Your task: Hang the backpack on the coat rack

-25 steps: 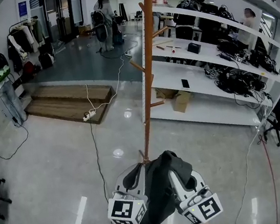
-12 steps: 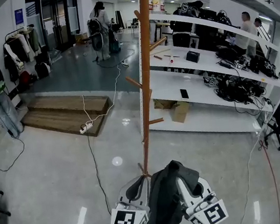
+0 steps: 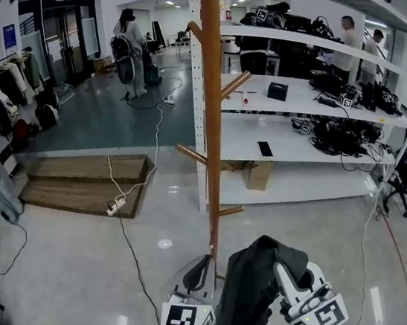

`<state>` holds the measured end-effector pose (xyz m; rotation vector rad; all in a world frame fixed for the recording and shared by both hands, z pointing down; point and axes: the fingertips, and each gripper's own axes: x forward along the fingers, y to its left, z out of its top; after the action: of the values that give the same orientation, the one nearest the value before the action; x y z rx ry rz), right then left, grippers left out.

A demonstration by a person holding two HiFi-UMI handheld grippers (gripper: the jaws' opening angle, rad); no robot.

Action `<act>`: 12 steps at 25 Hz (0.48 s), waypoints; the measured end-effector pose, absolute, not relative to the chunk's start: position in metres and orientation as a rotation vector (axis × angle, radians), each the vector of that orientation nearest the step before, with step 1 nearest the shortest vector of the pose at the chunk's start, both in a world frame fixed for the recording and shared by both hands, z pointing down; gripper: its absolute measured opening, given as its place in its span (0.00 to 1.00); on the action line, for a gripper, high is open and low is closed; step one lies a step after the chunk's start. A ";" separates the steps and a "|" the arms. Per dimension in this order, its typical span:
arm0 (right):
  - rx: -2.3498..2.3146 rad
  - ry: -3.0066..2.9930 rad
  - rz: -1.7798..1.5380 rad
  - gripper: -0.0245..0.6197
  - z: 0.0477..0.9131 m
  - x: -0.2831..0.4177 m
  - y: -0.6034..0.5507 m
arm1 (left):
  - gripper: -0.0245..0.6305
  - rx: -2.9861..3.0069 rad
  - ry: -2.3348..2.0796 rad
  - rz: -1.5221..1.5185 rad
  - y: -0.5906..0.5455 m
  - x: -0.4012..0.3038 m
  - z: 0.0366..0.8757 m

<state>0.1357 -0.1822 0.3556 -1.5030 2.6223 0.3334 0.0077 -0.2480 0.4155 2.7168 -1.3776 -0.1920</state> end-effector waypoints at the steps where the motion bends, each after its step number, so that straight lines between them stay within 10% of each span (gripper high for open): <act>1: -1.524 2.600 0.329 0.10 0.352 0.141 -0.190 | 0.07 2.725 -1.373 -0.189 -0.257 0.007 0.414; 12: -1.635 2.562 0.451 0.10 0.271 0.208 -0.299 | 0.07 2.679 -1.411 -0.194 -0.308 0.006 0.409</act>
<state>0.2082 -0.2988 0.2711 -1.6346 2.5622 0.4513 0.0065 -0.3077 0.4091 2.6793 -1.4113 -0.1941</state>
